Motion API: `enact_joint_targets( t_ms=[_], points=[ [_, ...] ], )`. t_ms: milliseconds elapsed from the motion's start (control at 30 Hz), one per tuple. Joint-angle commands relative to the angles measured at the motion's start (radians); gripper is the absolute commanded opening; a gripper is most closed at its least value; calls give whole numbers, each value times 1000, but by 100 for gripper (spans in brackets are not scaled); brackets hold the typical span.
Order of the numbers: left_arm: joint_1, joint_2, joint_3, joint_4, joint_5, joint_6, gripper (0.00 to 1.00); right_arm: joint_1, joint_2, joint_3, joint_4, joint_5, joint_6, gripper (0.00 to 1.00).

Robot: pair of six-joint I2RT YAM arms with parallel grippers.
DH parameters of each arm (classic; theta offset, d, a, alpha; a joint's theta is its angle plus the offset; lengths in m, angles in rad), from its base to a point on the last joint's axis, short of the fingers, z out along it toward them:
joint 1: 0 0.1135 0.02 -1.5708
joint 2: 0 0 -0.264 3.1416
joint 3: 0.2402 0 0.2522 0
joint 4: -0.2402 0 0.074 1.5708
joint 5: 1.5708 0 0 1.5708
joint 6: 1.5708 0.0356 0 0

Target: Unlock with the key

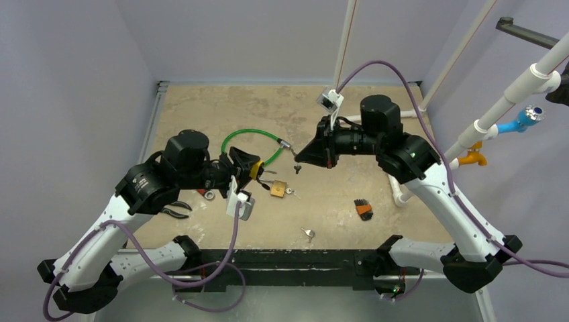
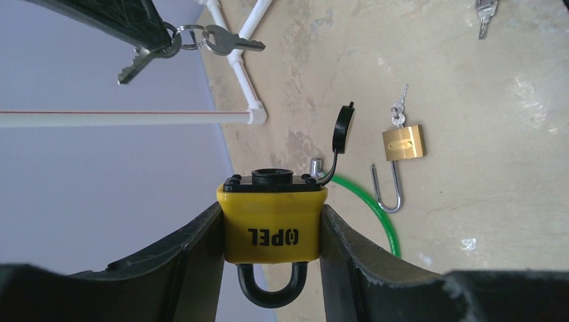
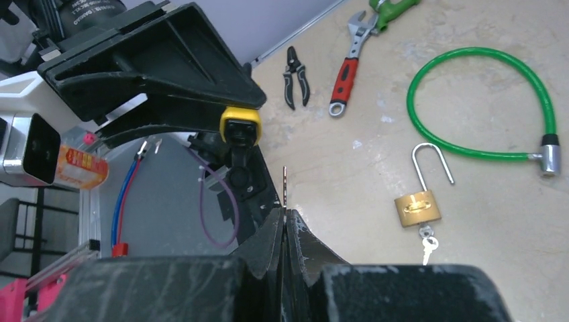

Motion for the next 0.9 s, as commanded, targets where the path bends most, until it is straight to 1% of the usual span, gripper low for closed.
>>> enact_joint_targets(
  t_ms=[0,100,267,400,633,867],
  points=[
    [3,31,53,44,-14,135,0,75,61,73,-22,-29,-48,0],
    [3,43,50,71,-29,169,0,125,108,96,-64,20,-78,0],
    [3,30,45,68,-45,208,0,154,113,95,-72,2,-82,0],
    [4,8,13,79,-69,242,0,178,105,83,-85,-2,-91,0],
    [3,-4,11,68,-33,287,0,202,130,100,-106,-23,-94,0],
    [-7,-14,13,24,-27,357,0,243,182,140,-132,17,-104,0]
  ],
)
